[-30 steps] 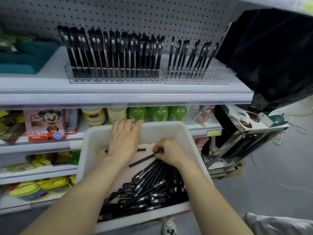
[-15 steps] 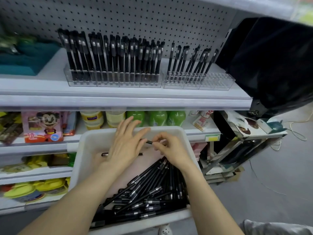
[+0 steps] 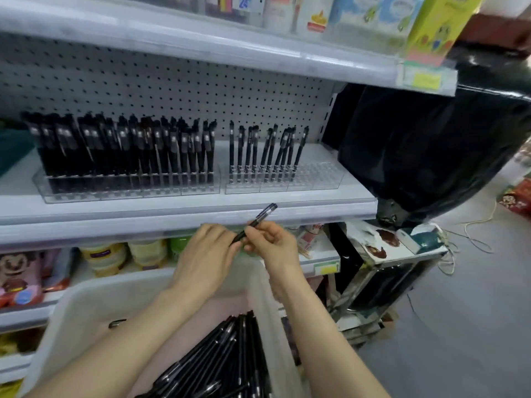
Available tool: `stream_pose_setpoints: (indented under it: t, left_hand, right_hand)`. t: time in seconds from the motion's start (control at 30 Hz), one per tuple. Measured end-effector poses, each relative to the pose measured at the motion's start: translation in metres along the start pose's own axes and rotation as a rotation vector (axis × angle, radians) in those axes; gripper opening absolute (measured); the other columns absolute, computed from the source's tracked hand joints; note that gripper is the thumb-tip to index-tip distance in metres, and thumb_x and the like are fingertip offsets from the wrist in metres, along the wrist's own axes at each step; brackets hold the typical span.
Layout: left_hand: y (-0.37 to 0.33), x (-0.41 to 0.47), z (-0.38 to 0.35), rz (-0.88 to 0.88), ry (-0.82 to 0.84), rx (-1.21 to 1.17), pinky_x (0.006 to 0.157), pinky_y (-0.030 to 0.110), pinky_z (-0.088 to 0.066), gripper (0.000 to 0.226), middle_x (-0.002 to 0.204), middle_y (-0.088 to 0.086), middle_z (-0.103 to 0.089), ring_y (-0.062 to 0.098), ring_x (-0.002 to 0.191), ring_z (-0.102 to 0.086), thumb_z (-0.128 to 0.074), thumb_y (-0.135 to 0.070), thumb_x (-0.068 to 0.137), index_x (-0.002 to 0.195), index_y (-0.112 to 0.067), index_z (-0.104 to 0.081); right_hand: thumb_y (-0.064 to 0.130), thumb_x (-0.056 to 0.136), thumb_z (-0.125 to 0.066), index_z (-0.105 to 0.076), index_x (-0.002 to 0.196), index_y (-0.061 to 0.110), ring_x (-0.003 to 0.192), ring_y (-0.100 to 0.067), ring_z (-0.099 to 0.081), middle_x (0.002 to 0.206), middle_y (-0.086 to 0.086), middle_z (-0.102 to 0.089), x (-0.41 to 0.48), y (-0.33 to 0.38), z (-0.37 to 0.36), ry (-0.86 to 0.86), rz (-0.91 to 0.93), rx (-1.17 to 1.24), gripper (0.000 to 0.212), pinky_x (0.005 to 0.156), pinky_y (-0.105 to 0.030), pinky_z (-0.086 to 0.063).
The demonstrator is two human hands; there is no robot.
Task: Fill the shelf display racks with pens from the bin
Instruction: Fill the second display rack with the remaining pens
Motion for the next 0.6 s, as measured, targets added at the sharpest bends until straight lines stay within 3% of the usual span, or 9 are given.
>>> stream_pose_setpoints:
  t: [0.17,0.27,0.43,0.53,0.6]
  left_hand:
    - [-0.026,0.057,-0.002,-0.019,0.0,-0.014,0.093,0.042,-0.049,0.035,0.121,0.004,-0.058,0.023,0.114,-0.05,-0.051,-0.031,0.096,0.125,-0.015,-0.062]
    - [-0.032,0.093,-0.007,-0.032,-0.006,0.05,0.103,0.045,-0.045,0.042,0.135,0.008,-0.052,0.028,0.127,-0.046,-0.054,-0.027,0.095,0.135,-0.014,-0.055]
    - [-0.023,0.128,-0.025,-0.023,0.021,0.201,0.106,0.048,-0.039,0.048,0.135,0.014,-0.052,0.034,0.123,-0.046,-0.055,-0.031,0.095,0.139,-0.013,-0.049]
    - [-0.022,0.129,-0.031,0.002,0.006,0.253,0.105,0.048,-0.039,0.051,0.133,0.014,-0.054,0.034,0.12,-0.049,-0.058,-0.032,0.093,0.14,-0.014,-0.049]
    - [-0.023,0.127,-0.032,0.015,-0.011,0.256,0.105,0.047,-0.039,0.052,0.133,0.012,-0.054,0.033,0.12,-0.048,-0.06,-0.031,0.092,0.14,-0.016,-0.048]
  right_hand:
    - [0.004,0.09,-0.065,-0.067,0.095,0.001,0.065,-0.011,-0.063,0.075,-0.009,-0.066,0.041,0.043,0.048,-0.091,0.103,-0.162,0.006,0.062,-0.021,-0.053]
    - [0.011,0.09,-0.066,-0.068,0.093,0.008,0.073,-0.013,-0.065,0.078,-0.006,-0.067,0.074,0.075,0.075,-0.166,0.222,-0.325,0.004,0.062,-0.023,-0.054]
    - [0.016,0.093,-0.063,-0.062,0.087,0.013,0.07,-0.011,-0.062,0.072,0.006,-0.063,0.121,0.13,0.096,-0.294,0.454,-0.567,0.006,0.065,-0.028,-0.059]
    - [0.019,0.093,-0.063,-0.064,0.095,0.018,0.08,-0.016,-0.067,0.077,0.011,-0.063,0.146,0.144,0.097,-0.34,0.51,-0.648,0.003,0.076,-0.035,-0.059]
    - [0.02,0.094,-0.062,-0.067,0.105,0.013,0.083,-0.019,-0.067,0.082,0.009,-0.063,0.161,0.143,0.095,-0.336,0.507,-0.704,0.014,0.081,-0.04,-0.057]
Point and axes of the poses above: each hand's wrist, its own x-axis towards the middle knuckle, its own z-axis out of the back of the hand, y = z × x, the point moved 4 cm from there along x, towards the middle knuckle
